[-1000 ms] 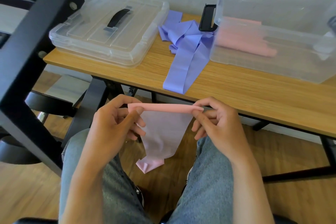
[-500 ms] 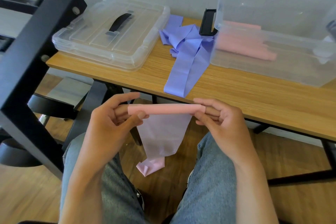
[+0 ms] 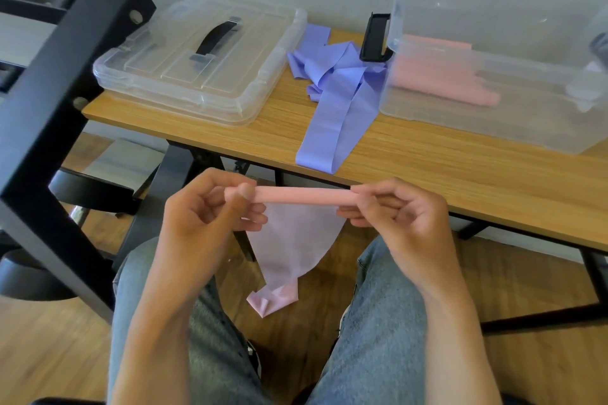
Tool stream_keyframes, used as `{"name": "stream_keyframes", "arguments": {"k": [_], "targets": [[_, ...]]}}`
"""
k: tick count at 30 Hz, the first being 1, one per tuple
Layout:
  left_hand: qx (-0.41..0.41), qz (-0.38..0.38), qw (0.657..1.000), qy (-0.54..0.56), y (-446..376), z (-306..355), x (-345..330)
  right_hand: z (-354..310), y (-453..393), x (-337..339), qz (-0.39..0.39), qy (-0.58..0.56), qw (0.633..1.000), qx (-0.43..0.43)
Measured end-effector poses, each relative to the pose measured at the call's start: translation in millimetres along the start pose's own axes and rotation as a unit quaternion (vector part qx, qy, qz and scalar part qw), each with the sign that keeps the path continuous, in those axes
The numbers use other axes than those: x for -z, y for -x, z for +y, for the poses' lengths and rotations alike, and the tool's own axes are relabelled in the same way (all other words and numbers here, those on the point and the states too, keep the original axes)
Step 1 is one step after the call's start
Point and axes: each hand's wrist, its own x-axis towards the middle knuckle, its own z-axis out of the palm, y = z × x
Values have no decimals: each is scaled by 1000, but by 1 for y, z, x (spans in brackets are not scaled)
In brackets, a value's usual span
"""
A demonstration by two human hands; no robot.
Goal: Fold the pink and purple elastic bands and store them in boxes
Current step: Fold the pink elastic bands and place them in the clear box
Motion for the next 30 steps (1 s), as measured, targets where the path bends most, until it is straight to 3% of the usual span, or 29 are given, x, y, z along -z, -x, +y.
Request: {"name": "stream_keyframes", "arguments": {"k": [10, 15, 22, 26, 30], "targets": [[-3, -15, 989, -149, 1, -8, 10, 10, -1, 2, 6, 178, 984, -9], [-3, -8, 989, -144, 1, -8, 8, 9, 0, 0, -12, 164, 986, 0], [12, 16, 1000, -18, 0, -4, 6, 2, 0, -1, 11, 30, 999, -14], [21, -13, 999, -28, 1, -7, 11, 7, -1, 2, 21, 76, 997, -18], [2, -37, 992, -117, 1, -11, 17, 9, -1, 6, 20, 167, 986, -11]]}}
